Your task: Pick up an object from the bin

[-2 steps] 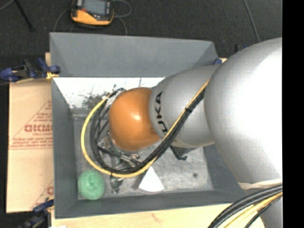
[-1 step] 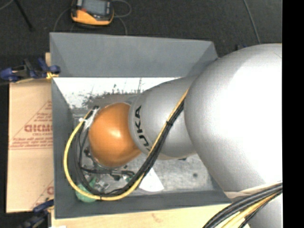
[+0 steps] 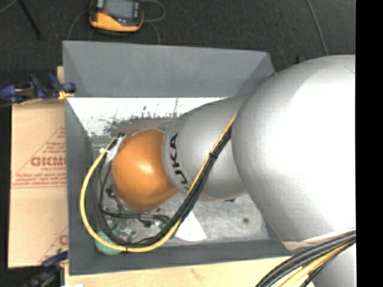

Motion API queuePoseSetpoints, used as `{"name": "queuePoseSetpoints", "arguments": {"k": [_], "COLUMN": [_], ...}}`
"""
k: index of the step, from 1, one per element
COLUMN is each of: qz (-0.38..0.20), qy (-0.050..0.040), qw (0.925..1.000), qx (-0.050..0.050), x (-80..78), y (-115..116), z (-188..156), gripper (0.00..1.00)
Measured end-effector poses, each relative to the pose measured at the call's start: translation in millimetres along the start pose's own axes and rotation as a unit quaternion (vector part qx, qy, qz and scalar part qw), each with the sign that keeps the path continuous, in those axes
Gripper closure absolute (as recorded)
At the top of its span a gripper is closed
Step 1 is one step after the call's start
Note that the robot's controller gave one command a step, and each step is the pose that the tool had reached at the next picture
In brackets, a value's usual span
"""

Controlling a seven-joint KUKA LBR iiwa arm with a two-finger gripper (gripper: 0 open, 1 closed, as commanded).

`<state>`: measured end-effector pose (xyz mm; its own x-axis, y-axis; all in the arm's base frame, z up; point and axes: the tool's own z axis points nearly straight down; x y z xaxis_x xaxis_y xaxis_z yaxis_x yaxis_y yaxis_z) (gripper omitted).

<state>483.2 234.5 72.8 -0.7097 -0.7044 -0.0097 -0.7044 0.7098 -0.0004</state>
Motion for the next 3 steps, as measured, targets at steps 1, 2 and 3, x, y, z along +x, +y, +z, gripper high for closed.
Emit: {"name": "queuePoseSetpoints", "arguments": {"k": [1,2,3], "qz": [0.001,0.002,-0.033], "qy": [0.0032,0.0033,0.0058], "qw": [1.0,1.0,0.9994], "qx": [0.0,-0.001,-0.001], "x": [-5.0,-4.9,-7.4], "y": [-14.2,-14.1,-13.1], "z": [-125.5,-125.4,-163.2], "gripper": [1.0,1.0,1.0]}}
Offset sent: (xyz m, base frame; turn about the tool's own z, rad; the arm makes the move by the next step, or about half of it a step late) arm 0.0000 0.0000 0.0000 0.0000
